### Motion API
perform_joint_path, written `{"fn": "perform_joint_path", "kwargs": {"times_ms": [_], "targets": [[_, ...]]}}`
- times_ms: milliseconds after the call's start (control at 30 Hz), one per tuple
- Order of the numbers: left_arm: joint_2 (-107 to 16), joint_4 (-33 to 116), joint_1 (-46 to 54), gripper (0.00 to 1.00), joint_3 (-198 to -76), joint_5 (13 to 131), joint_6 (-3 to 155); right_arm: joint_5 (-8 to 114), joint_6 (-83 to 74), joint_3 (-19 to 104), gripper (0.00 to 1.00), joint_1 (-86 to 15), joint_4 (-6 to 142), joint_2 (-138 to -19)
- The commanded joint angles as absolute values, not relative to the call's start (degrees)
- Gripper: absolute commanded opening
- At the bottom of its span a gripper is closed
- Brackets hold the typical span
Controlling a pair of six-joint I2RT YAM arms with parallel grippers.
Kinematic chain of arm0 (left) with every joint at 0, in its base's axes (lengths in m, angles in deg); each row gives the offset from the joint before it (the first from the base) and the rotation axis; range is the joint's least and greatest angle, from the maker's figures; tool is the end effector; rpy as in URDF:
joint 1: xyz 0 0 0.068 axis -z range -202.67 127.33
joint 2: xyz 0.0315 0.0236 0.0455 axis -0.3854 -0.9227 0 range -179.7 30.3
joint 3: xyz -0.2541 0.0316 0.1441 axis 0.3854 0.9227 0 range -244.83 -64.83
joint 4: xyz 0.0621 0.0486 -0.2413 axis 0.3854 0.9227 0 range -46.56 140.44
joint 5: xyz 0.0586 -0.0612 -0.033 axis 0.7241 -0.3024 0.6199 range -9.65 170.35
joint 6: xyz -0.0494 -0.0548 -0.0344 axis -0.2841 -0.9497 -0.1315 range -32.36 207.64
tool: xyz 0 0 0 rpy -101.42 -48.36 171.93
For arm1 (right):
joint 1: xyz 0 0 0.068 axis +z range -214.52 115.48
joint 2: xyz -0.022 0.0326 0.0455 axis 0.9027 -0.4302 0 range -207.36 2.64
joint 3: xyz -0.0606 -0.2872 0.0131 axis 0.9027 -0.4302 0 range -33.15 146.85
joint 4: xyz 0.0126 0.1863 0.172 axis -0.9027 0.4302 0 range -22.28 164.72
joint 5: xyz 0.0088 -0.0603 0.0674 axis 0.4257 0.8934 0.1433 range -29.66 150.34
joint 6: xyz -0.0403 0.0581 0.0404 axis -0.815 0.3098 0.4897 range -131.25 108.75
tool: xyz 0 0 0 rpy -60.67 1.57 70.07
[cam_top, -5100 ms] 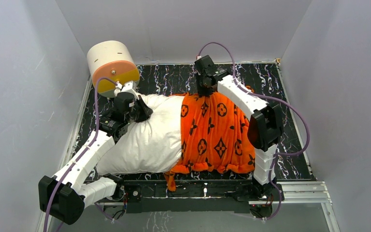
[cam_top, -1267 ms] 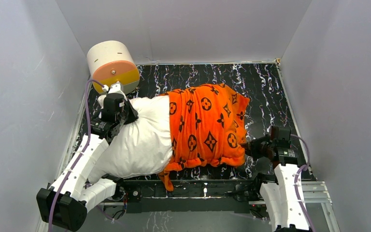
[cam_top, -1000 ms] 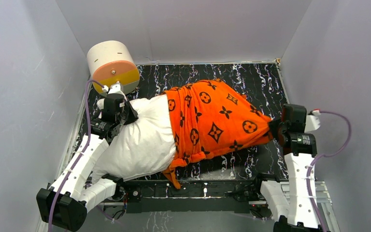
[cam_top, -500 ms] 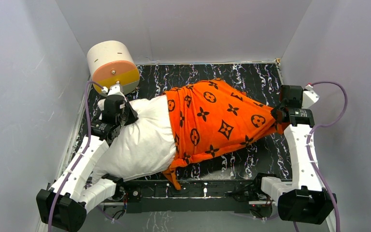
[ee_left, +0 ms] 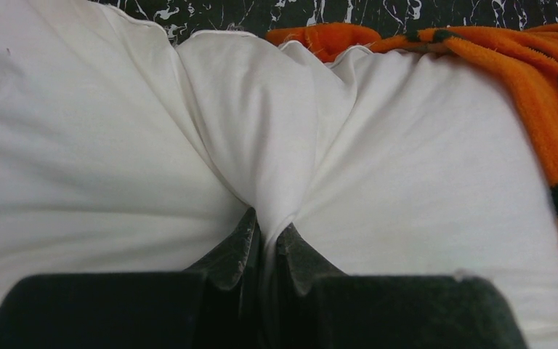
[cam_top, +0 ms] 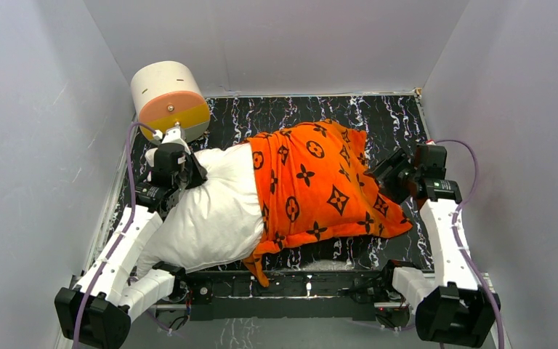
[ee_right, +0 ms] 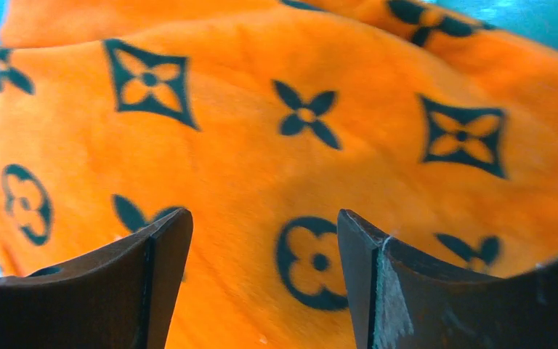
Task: Remove the pillowcase from the pillow
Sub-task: Remove the pillow from the pillowcase.
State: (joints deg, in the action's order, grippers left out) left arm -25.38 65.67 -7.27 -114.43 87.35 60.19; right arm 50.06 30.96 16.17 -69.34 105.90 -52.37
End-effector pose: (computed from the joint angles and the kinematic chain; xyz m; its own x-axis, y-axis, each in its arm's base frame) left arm 0.2218 -0.0521 0.3156 -0.4796 -0.3424 -0.8079 -0.0687 0.9325 -0.3545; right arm 0.2015 -0.0044 0.2843 -0.5419 0.7093 -0.4508 0.4302 0.6949 0.5762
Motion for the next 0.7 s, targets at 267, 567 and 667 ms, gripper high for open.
{"fn": "perform_joint_path", "kwargs": {"times_ms": [267,567,667], "targets": [[-25.64,71.03,-8.0,0.0,-113.99,82.55,62.78,46.97,53.06,26.2,0.97,-65.05,73.59,-79.36],[-26.38,72.08,-7.99,0.0,-115.09,83.96,63.73,64.47,57.05,60.47,0.99,-52.82,104.22,-106.48],[-26.84,72.03,-8.05,0.0,-115.08,83.91,63.85,66.36,56.19,66.38,0.99,-51.16,112.72,-112.92]]}}
